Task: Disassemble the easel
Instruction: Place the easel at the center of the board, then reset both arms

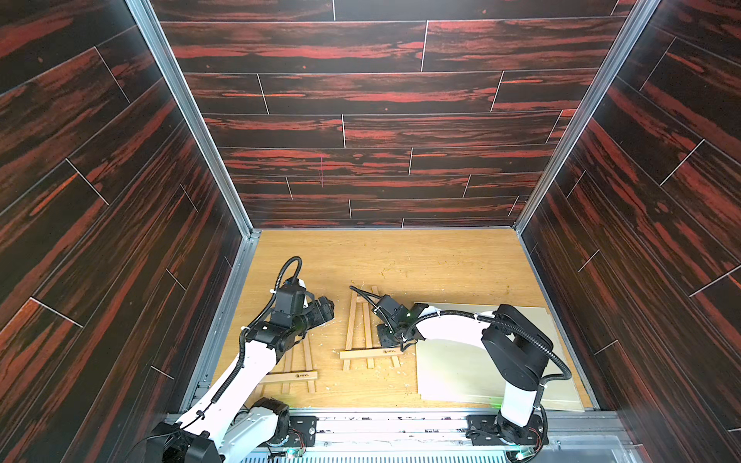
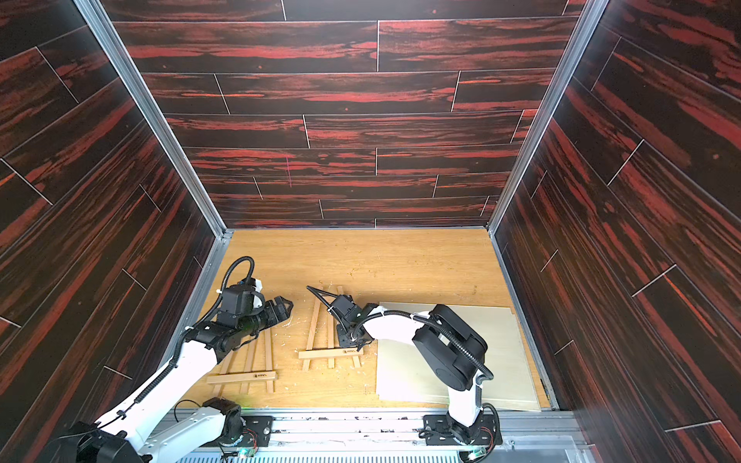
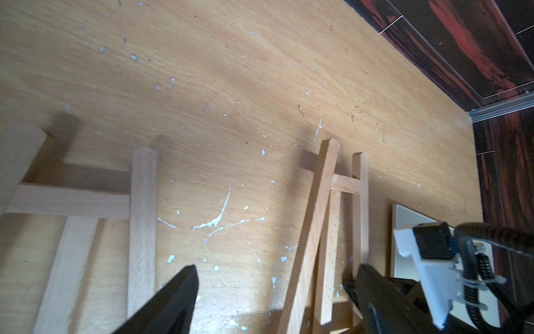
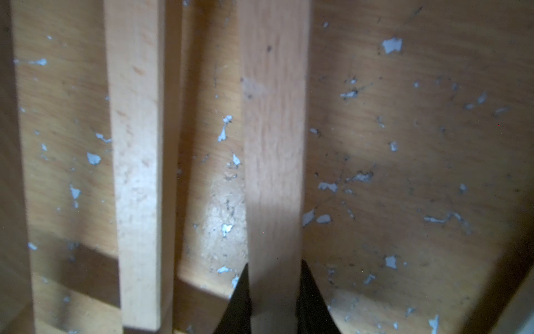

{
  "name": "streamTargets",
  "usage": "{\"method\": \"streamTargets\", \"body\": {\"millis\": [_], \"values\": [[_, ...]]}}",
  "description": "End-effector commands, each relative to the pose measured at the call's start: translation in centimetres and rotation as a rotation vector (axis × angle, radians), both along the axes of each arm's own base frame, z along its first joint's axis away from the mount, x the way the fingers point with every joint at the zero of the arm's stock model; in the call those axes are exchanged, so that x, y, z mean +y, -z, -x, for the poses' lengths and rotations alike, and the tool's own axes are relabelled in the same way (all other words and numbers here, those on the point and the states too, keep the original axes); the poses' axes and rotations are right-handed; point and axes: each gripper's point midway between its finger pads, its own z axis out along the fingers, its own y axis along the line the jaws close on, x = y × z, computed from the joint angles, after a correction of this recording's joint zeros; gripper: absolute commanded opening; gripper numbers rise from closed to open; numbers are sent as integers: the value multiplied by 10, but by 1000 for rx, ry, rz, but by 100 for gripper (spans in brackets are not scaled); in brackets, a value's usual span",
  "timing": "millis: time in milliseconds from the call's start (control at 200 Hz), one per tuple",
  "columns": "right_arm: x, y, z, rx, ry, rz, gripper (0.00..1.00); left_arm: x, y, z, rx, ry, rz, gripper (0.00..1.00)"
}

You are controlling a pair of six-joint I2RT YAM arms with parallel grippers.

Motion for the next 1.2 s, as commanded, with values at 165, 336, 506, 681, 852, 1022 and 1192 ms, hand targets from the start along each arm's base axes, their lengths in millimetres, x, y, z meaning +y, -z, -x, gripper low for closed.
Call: {"method": "streamTargets", "body": {"millis": [165,336,506,681,852,1022,1192], "values": [[-9,-15,0,-8,36,10,31,12,-11,-4,-23,-21,-48,91],[-10,-36,-5,-43,46,-35,41,16,-12,-6,-25,-23,-63,92],[-20,-69,-14,-120,62,-103,57,26,-12,-8,-30,-26,-131,96],[-46,-101,-32,-232,68,-171,81,51,-19,-11,-80,-65,-264,100],[-87,-127,-53,-348,98,-218,96,75,-29,-18,-140,-113,-384,100],[-144,-138,-74,-456,161,-240,99,99,-31,-31,-209,-173,-470,100],[-206,-147,-98,-583,255,-224,99,119,-23,-43,-267,-231,-514,100]]}}
